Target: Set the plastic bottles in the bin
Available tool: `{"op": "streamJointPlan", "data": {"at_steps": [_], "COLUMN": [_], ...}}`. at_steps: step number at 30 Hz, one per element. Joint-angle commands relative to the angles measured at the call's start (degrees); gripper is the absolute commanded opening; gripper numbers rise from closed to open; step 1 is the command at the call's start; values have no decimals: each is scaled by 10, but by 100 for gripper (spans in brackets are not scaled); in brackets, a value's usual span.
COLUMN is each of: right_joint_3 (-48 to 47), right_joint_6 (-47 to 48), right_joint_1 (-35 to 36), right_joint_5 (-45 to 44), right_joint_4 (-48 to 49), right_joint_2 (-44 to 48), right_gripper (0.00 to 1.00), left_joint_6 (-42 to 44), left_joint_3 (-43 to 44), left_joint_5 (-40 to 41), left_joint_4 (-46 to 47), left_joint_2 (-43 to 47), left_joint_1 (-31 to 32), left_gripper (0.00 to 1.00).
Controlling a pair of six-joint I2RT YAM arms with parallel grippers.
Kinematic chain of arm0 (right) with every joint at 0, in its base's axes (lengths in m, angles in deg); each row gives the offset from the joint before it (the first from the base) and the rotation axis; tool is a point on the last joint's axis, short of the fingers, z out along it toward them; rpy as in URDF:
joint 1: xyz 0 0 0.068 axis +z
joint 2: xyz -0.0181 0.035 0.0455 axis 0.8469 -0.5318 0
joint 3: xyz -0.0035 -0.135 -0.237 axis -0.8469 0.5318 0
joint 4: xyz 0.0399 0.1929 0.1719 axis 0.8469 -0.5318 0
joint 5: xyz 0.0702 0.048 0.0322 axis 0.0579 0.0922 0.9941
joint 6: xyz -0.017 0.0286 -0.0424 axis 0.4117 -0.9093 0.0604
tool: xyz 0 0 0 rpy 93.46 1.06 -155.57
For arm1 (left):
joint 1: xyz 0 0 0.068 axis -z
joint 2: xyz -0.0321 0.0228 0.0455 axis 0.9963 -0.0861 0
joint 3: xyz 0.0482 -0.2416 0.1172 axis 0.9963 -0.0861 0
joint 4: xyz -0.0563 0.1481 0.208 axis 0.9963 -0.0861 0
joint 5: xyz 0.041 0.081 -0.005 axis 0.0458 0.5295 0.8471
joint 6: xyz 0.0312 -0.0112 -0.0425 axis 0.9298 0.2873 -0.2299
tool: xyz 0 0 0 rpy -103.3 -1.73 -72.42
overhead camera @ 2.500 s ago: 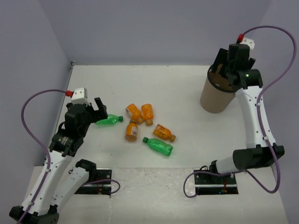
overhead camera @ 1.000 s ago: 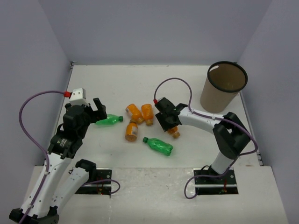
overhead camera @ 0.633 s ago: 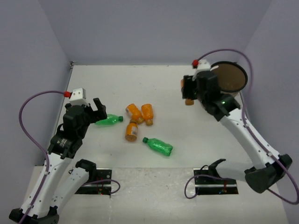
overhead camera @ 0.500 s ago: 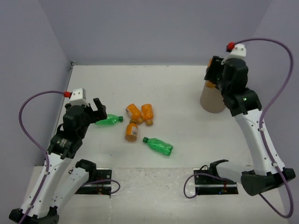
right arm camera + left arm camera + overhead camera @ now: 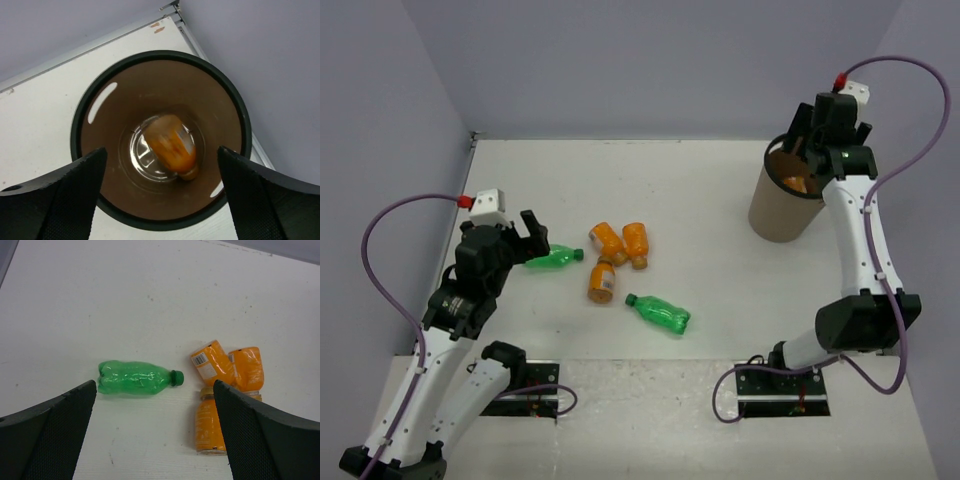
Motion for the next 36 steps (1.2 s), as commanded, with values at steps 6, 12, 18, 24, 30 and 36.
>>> {"op": "streamJointPlan", "data": {"at_steps": [6, 12, 18, 24, 30, 36], "right_joint_3": [-31, 164, 324, 375, 362, 327], "right_joint_6": [15, 45, 9, 10, 22, 35], "right_joint_1": [92, 352, 591, 632, 639, 639], "right_joint_5": [91, 300, 179, 158, 154, 119], "right_joint_4": [-15, 0, 13, 14, 49, 38], "right_joint_2": [77, 192, 149, 71, -11, -147], "right_gripper": [99, 99, 99, 99, 97, 88], "left_joint_6": [17, 13, 14, 14, 12, 11], "left_joint_3": [-2, 0, -2, 0, -2, -1], "left_joint_5": [-4, 13, 5, 11, 15, 13], "left_joint_4": [28, 22, 24, 20, 20, 20], "left_joint_2": [-6, -4, -4, -8, -6, -5], "left_joint_1": [1, 1, 2, 1, 1, 1], "left_gripper": [100, 100, 100, 100, 100, 100]}}
